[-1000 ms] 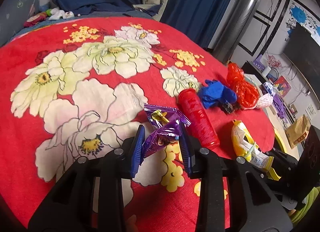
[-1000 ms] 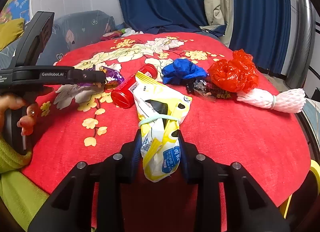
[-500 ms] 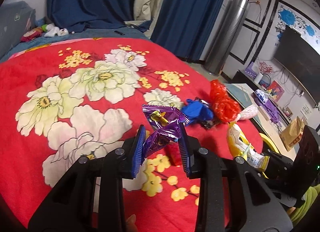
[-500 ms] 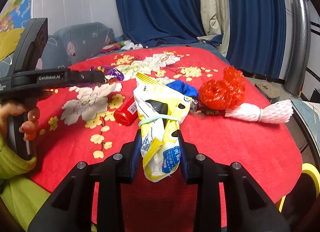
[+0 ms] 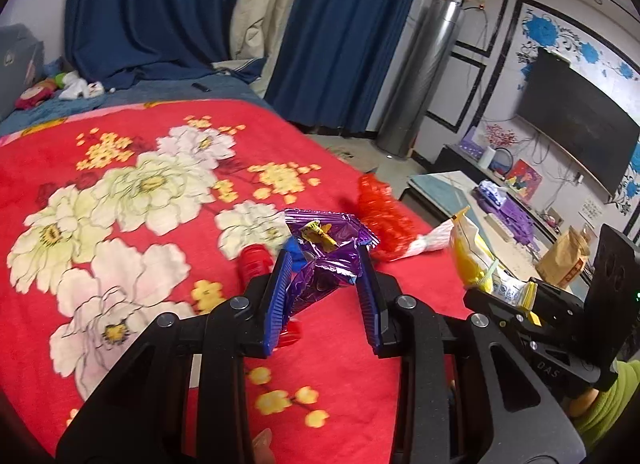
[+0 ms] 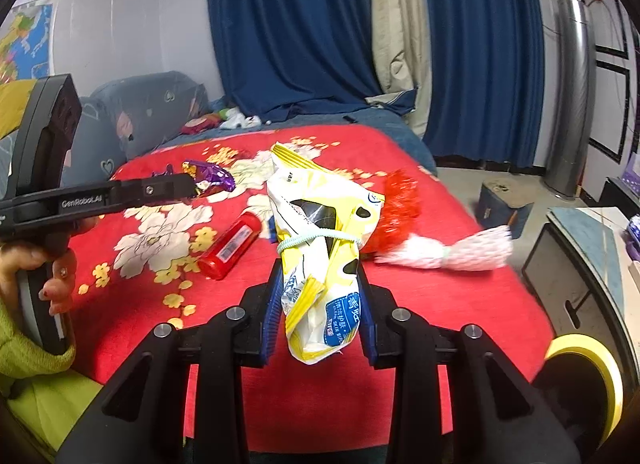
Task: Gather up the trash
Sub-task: 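Carry the purple wrapper and yellow snack bag over the trash bin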
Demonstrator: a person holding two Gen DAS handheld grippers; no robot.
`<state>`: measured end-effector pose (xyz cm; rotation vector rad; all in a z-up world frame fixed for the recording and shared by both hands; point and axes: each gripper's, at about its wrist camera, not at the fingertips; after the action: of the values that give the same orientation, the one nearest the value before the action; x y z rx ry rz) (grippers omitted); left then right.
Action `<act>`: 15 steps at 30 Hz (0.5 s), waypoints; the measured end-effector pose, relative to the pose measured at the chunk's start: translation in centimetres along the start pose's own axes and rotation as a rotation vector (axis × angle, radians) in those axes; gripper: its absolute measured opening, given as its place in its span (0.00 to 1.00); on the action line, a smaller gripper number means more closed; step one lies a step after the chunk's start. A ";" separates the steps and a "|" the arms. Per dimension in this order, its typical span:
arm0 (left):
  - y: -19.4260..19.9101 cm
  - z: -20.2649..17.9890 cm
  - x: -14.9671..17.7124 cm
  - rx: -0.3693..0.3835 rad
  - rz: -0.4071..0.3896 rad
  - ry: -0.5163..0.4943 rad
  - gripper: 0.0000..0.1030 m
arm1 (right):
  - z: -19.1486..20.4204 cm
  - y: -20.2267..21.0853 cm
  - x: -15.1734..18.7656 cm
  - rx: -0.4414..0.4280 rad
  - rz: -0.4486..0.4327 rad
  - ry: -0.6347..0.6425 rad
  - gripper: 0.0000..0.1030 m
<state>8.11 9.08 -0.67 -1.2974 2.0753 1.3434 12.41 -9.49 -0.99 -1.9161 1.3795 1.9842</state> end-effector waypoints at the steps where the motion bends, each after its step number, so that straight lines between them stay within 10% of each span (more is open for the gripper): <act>1: -0.1 -0.5 0.1 0.007 -0.002 -0.007 0.25 | -0.3 0.2 0.1 0.007 -0.001 -0.002 0.30; 15: -2.2 -6.7 1.1 0.103 0.009 -0.089 0.25 | -5.0 4.4 1.4 0.125 -0.036 -0.053 0.30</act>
<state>10.56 2.50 0.67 -1.1661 2.0629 1.2567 13.38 -15.91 1.03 -1.8087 1.4088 1.8714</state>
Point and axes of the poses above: each gripper's, at about its wrist camera, not at the fingertips, and y roughly against the way its jaws point, z to its left, x to its underside, and after that the axes turned 15 degrees about y, right-handed
